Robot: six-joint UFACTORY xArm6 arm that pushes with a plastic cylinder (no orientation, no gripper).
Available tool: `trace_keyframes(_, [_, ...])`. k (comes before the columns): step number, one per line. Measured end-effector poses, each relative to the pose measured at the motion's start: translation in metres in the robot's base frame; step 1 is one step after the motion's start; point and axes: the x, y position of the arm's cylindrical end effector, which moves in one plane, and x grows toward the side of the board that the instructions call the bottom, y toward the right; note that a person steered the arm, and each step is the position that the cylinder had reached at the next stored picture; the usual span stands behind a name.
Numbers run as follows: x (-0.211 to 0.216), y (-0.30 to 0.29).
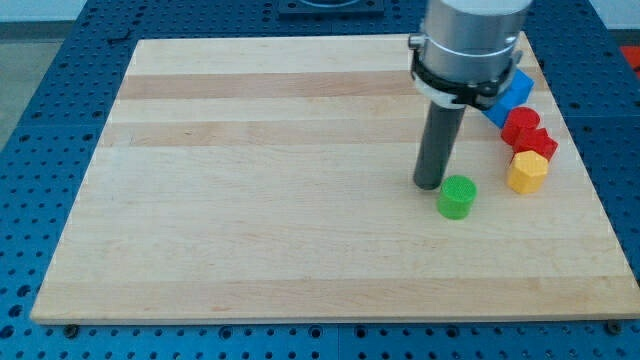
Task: Move the green circle closer to the yellow hexagon
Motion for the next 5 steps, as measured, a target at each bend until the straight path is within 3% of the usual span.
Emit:
trace_keyframes(2, [0.014, -0.021])
trace_keyframes(5, [0.029, 0.047])
